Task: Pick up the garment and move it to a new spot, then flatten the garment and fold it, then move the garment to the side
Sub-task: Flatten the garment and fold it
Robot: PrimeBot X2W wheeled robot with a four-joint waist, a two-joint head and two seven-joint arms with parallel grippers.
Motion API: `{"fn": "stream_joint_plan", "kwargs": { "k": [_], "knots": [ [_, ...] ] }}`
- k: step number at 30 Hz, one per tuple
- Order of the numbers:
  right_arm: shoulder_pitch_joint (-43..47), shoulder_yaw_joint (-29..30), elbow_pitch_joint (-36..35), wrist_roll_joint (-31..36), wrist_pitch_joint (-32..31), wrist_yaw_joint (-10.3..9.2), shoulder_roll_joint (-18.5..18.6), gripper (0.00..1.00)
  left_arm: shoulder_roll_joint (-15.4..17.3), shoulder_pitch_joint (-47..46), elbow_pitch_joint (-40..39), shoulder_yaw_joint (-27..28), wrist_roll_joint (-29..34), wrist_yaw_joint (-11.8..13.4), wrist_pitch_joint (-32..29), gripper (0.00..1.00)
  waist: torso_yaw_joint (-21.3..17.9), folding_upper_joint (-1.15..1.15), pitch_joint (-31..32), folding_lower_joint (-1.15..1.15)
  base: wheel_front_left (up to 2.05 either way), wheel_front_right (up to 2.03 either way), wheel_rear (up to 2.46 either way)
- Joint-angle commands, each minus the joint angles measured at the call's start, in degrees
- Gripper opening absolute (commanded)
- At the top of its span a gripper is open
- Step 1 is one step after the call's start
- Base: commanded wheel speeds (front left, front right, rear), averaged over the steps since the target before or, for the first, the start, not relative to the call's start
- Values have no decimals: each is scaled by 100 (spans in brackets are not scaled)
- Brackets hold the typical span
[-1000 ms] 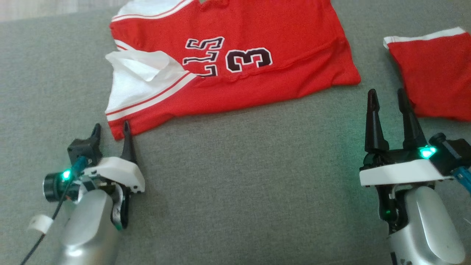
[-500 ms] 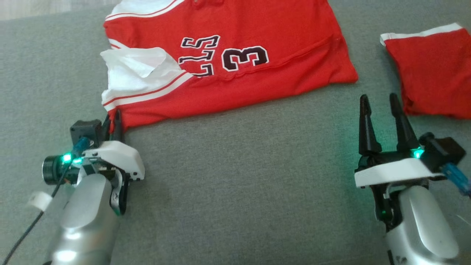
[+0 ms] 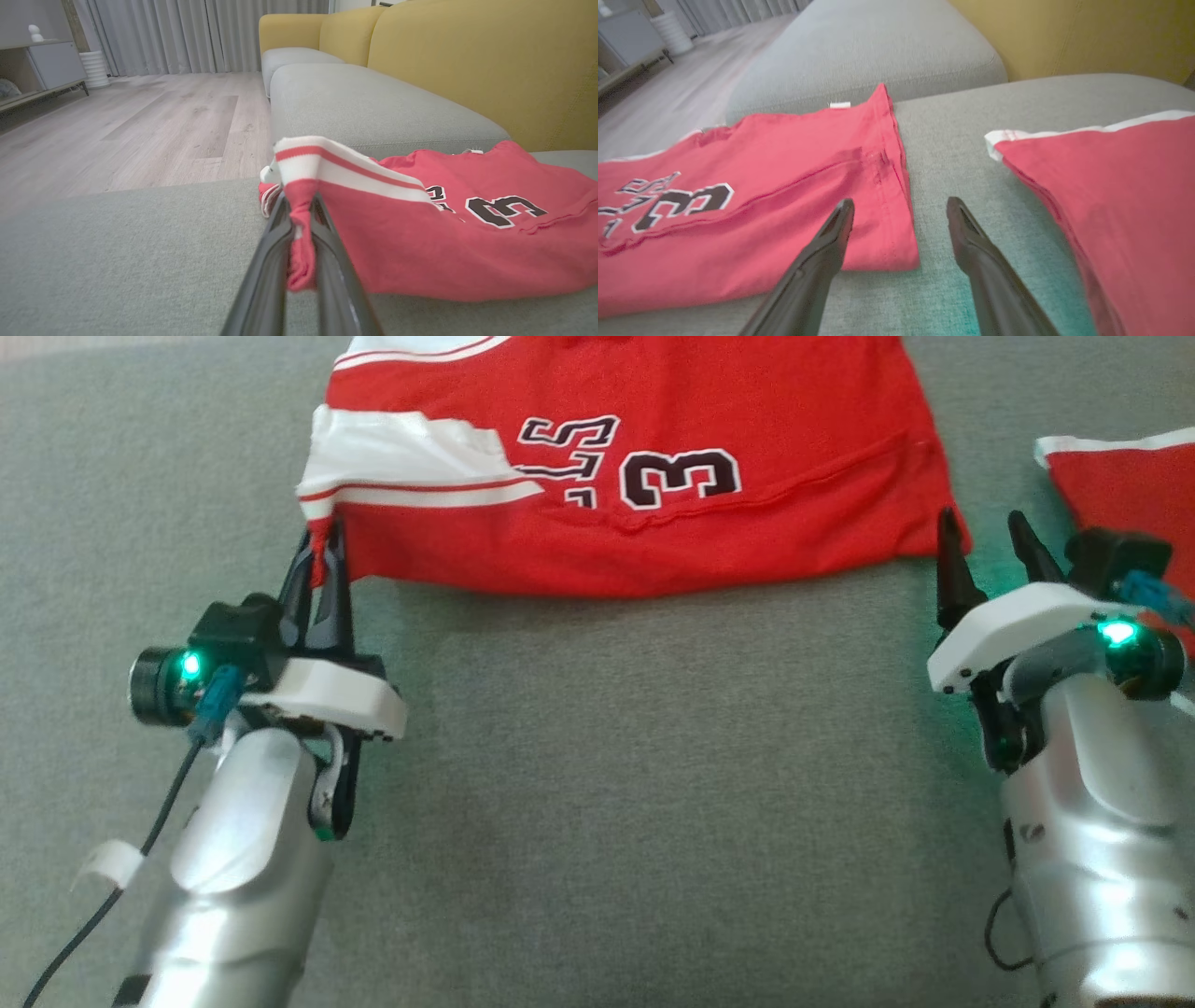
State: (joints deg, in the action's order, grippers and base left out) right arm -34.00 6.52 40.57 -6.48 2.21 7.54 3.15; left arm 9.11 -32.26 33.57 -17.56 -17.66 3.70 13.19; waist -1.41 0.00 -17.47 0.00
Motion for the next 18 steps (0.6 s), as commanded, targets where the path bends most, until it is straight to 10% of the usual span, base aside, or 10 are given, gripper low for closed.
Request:
{"fn": "stream_joint_plan", "kwargs": {
  "k": [1, 11, 12, 13, 18],
  "knots": [
    [-254, 27, 73, 213, -73, -5, -27, 100, 106, -242, -222, 116, 36, 19, 46, 0, 73, 0, -51, 0, 0, 0, 0],
    [-918, 458, 1592, 1096, -505, -5, -27, 99, 88, -214, -312, -54, 65, 8, 12, 0, 279, 0, -175, 0, 0, 0, 0],
    [-948, 458, 1675, 1188, -504, -5, -27, 36, 98, -204, -303, -61, 66, 15, 5, 0, 286, 0, -173, 0, 0, 0, 0],
    [-976, 442, 1736, 1263, -472, -5, -27, 0, 107, -192, -291, -66, 63, 21, -5, 0, 291, 0, -166, 0, 0, 0, 0],
    [-985, 431, 1798, 1637, -158, -5, -27, 0, 191, -58, -161, -100, 61, 55, -105, 0, 231, 0, -4, 0, 0, 0, 0]
  ]
}}
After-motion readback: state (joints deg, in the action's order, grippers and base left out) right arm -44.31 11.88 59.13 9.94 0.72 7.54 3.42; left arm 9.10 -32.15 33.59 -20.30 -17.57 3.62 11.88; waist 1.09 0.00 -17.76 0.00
